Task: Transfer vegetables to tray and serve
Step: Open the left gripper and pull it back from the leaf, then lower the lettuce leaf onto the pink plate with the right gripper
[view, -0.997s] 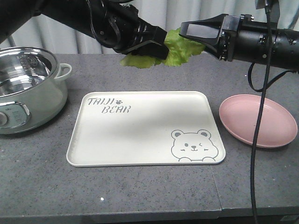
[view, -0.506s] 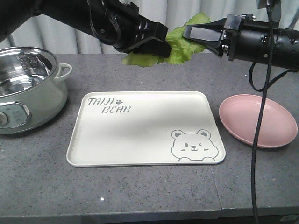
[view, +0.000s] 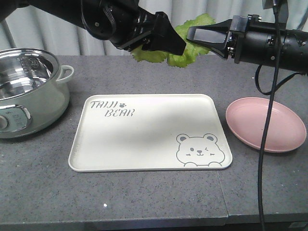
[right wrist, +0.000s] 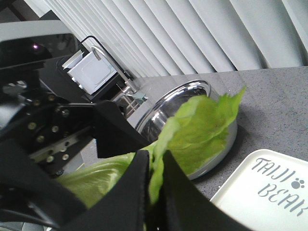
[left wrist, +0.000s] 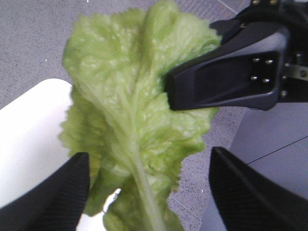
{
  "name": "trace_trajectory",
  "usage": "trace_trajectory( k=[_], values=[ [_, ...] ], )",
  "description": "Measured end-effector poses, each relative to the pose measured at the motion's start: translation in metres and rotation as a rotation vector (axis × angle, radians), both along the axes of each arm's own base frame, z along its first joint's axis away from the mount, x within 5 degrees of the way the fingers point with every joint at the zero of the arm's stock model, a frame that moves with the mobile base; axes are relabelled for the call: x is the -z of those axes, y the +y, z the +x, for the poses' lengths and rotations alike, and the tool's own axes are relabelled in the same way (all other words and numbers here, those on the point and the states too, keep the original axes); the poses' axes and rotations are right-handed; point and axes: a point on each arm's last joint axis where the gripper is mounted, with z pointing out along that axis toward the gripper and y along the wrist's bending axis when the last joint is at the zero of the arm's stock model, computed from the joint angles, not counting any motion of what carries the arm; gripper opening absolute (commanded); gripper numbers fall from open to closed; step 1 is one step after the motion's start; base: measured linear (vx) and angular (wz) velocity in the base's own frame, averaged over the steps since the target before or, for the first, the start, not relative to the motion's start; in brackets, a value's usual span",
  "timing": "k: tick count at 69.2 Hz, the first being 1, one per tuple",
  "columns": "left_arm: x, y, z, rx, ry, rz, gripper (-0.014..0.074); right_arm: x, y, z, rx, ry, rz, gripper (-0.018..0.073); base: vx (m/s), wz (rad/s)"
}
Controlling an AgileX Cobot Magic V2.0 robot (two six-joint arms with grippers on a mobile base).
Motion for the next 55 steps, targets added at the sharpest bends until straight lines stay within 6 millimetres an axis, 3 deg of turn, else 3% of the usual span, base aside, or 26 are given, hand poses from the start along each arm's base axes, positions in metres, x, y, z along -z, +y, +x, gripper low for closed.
trace_trajectory(
  k=[26,44,55],
  values=[
    [-0.025,0.026,-0.026,-0.076,-0.065,0.136,0.0520,-0.005,-0.009,-0.001,0.051,-0.015,-0.010,-0.0006,0.00,0.00],
    [-0.034,0.041,-0.035,-0.133,-0.110,0.228,0.0514,-0.011,-0.069,-0.003,0.142,0.028,0.024,-0.0006,0.00,0.00],
    [-0.033,0.044,-0.035,-0.144,-0.116,0.260,0.0514,-0.005,-0.108,-0.014,0.214,0.087,-0.108,-0.0006,0.00,0.00]
  ],
)
